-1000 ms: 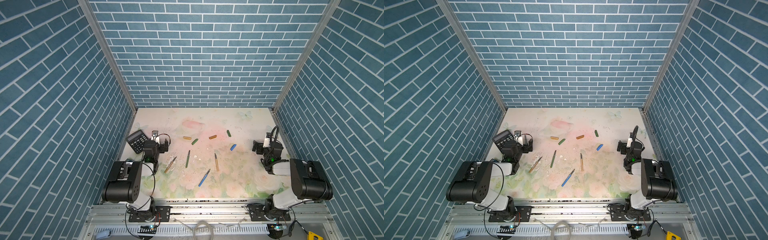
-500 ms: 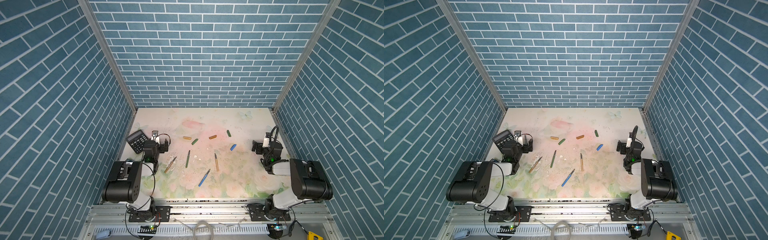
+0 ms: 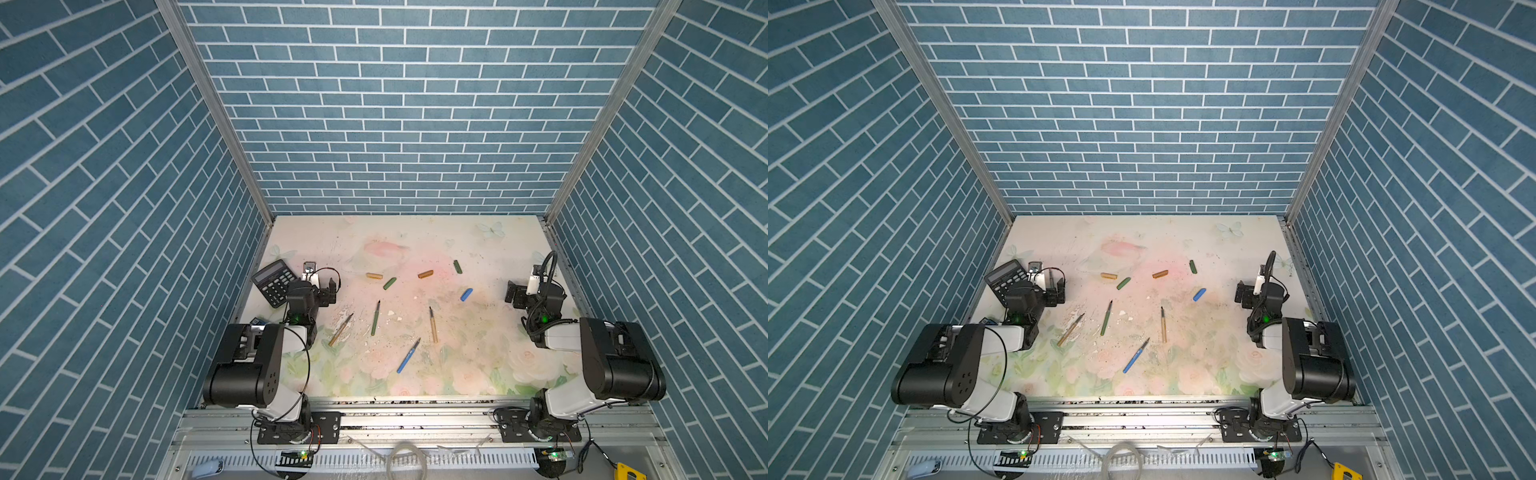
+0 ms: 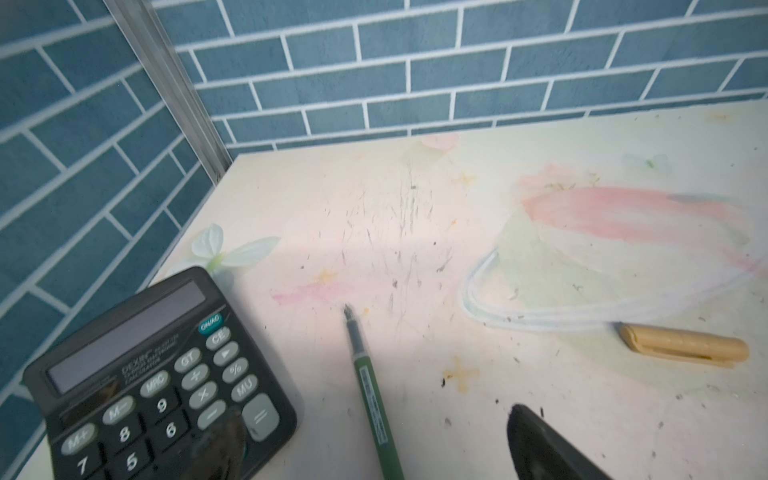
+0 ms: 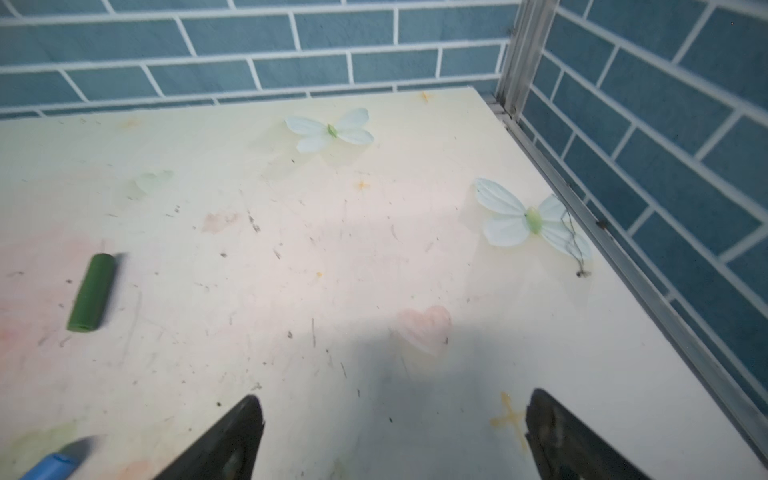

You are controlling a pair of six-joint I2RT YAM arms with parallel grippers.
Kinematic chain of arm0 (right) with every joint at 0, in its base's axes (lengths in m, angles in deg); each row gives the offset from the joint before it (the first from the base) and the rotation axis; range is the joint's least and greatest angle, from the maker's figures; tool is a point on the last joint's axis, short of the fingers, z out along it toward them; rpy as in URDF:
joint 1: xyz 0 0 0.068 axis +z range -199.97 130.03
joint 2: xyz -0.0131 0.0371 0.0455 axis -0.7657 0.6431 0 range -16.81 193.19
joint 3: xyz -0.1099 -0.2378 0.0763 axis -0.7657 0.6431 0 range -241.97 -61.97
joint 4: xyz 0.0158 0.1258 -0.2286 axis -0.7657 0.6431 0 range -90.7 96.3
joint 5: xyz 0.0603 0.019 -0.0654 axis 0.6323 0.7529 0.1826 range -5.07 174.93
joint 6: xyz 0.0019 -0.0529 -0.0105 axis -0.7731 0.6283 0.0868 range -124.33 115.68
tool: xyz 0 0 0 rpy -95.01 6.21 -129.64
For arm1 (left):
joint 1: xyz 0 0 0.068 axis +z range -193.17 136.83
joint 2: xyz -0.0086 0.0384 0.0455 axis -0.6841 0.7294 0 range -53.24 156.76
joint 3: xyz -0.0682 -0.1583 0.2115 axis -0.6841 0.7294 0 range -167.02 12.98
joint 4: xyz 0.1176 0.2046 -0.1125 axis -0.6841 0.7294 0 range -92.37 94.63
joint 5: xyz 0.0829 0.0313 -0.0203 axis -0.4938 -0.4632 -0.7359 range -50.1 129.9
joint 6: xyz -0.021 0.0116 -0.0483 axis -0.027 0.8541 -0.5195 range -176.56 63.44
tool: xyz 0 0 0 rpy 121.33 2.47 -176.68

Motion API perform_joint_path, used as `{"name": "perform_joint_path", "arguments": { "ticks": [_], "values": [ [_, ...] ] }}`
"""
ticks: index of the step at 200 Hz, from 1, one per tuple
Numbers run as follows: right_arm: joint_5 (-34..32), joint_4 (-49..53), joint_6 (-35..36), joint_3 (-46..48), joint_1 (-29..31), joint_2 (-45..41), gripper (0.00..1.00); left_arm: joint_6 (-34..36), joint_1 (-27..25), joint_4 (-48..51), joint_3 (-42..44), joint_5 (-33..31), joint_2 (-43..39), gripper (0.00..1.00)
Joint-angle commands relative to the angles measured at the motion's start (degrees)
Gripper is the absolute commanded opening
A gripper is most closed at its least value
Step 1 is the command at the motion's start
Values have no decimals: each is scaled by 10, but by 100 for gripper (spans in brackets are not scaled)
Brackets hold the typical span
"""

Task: Insert the pens into the pen caps
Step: 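Raise both arms and move the left gripper toward the blue pen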

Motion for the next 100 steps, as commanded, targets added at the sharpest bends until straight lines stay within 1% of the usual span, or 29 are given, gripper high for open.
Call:
{"name": "perform_joint_path", "arguments": {
  "ticks": [1,9,25,31,40,51,56,66,75,78,85,94,100],
  "values": [
    [-49,132,-15,-73,1,-33,99,-10,1,130,-43,-20,-87,99],
    [-57,190,-7,-106,8,-45,99,-21,1,183,-72,-17,-124,100],
    [-100,304,-11,-180,26,-81,99,-48,2,287,-137,-17,-192,99],
    [-115,362,-37,-217,31,-97,99,-70,2,338,-168,-21,-212,100],
    [-122,463,-101,-286,32,-115,99,-103,2,407,-239,-26,-235,99],
    [-96,585,-193,-367,30,-128,99,-162,2,509,-317,-32,-251,100],
    [-74,623,-214,-394,29,-131,99,-184,2,564,-353,-35,-256,100],
    [-23,642,-270,-413,22,-141,99,-208,2,666,-413,-45,-264,100],
    [47,617,-307,-396,13,-153,99,-247,2,703,-431,-66,-271,100],
    [74,606,-311,-389,10,-155,97,-260,4,705,-430,-65,-276,100],
    [117,589,-315,-380,8,-162,84,-270,11,699,-420,-29,-286,100],
    [133,601,-320,-382,8,-162,64,-264,21,675,-404,42,-297,100],
    [134,624,-322,-389,8,-158,55,-265,22,667,-396,62,-301,100]
  ]
}}
